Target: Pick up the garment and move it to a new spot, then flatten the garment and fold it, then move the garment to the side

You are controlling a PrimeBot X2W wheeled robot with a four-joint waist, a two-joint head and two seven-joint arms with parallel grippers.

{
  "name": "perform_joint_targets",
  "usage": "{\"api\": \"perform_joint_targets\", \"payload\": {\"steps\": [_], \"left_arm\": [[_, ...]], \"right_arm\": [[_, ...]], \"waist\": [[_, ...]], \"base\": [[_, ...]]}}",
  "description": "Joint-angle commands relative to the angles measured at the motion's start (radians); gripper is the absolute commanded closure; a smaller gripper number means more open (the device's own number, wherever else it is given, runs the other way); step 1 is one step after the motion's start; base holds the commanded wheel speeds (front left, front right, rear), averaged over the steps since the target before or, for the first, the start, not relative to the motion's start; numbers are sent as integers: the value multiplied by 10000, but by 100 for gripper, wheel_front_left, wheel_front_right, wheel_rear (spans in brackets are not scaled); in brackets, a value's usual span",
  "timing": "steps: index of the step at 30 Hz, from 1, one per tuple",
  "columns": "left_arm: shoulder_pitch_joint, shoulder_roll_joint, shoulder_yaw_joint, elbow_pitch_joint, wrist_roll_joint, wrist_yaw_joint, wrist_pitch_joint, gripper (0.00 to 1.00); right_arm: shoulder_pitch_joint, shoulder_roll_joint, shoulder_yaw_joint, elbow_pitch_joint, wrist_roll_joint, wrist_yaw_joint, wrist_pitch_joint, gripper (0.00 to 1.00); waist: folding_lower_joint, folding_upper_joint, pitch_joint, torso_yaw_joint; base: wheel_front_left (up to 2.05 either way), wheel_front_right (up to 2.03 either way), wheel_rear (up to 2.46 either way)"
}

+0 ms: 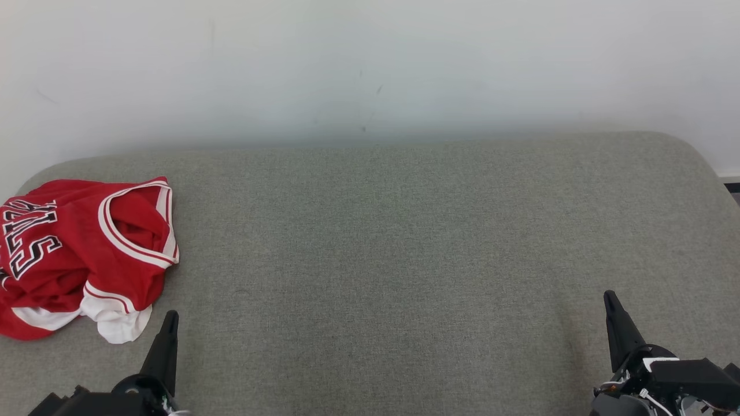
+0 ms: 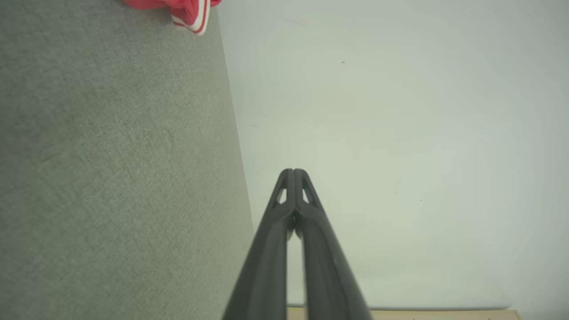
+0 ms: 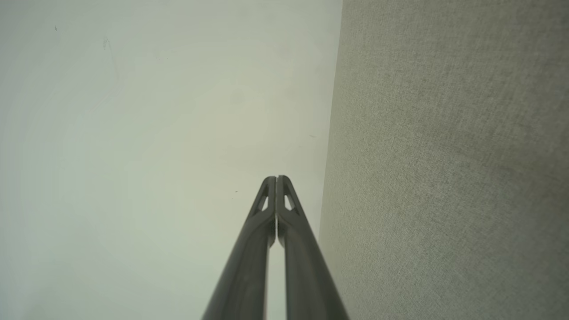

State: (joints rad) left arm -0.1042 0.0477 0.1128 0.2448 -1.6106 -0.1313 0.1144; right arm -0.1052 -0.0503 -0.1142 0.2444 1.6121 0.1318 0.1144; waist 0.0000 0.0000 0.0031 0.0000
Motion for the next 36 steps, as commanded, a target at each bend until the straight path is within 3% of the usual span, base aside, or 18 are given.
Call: {"api": "perform_joint_targets", "payload": {"steps": [1,2,3,21,36], "left_arm": [[-108,54,24,6,-47,-19,21,100],[-108,54,26,6,-47,-19,21,100],[6,-6,-2,14,3,2,-5,0],[563,-54,-323,98,561,6,-732,0],[706,-31,-315,-157,2333,262,-1362,0]], "right_arm": [[-64,11,-4,-18,16,-23,15,100],[-64,11,-2,-18,16,-23,15,100],[4,2,2,17,-1,0,-6,0],[310,19,542,151,-530,-2,-732,0],[229,12,924,207,-2209,-5,-1364,0]], "waist": [[0,0,0,0],[0,0,0,0],[0,0,0,0],[0,0,-107,-25],[0,0,-216,-10]], "base": [[0,0,0],[0,0,0],[0,0,0],[0,0,0],[0,0,0]]}}
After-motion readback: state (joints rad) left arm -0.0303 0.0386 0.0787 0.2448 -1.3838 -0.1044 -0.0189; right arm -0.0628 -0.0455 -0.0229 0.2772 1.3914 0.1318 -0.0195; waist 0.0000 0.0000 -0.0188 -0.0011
